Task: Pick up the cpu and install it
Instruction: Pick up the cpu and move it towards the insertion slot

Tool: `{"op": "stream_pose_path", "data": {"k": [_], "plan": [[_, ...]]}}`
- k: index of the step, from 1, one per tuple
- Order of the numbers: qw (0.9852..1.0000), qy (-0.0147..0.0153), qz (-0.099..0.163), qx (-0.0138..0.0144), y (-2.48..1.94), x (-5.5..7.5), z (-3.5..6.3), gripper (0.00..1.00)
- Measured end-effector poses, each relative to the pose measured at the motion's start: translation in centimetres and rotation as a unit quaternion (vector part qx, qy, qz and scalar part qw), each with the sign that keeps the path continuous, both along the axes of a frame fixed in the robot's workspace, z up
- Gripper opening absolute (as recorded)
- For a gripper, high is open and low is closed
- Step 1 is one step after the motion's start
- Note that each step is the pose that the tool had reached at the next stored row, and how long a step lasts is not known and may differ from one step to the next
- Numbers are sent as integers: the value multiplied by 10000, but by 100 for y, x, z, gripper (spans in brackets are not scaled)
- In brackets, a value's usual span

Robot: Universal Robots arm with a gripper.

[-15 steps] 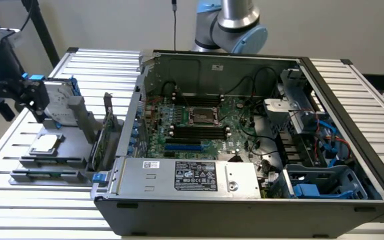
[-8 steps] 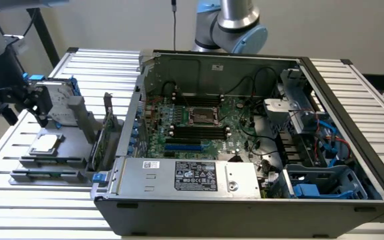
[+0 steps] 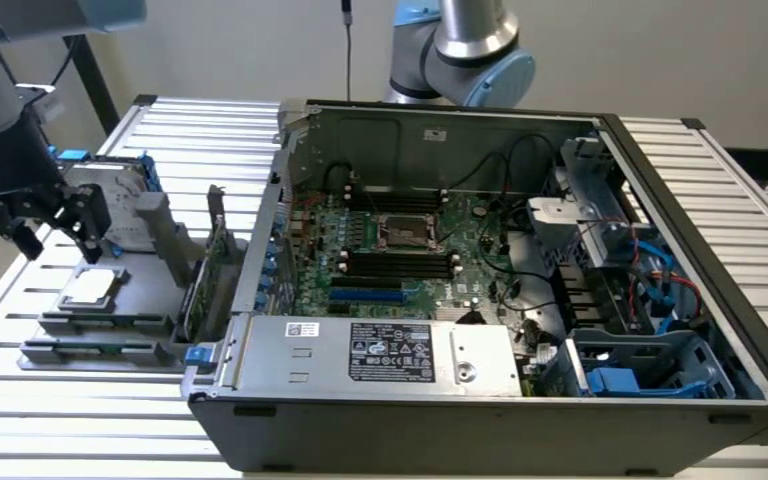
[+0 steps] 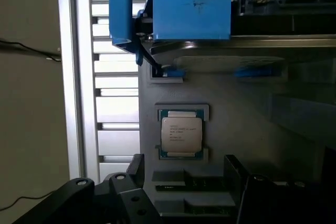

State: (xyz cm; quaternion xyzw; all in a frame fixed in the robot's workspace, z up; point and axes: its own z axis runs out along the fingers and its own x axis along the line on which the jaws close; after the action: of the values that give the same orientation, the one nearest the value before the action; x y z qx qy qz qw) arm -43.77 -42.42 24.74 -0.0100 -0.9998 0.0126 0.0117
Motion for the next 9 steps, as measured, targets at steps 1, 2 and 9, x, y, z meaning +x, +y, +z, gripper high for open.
{"op": "stream_pose_path", "data": {"k": [1, 2, 9], "plan": [[10000, 0, 0, 0, -1, 1, -18, 71], [10000, 0, 0, 0, -3, 3, -36, 71], [10000, 0, -10, 0, -15, 27, -164, 71]]}}
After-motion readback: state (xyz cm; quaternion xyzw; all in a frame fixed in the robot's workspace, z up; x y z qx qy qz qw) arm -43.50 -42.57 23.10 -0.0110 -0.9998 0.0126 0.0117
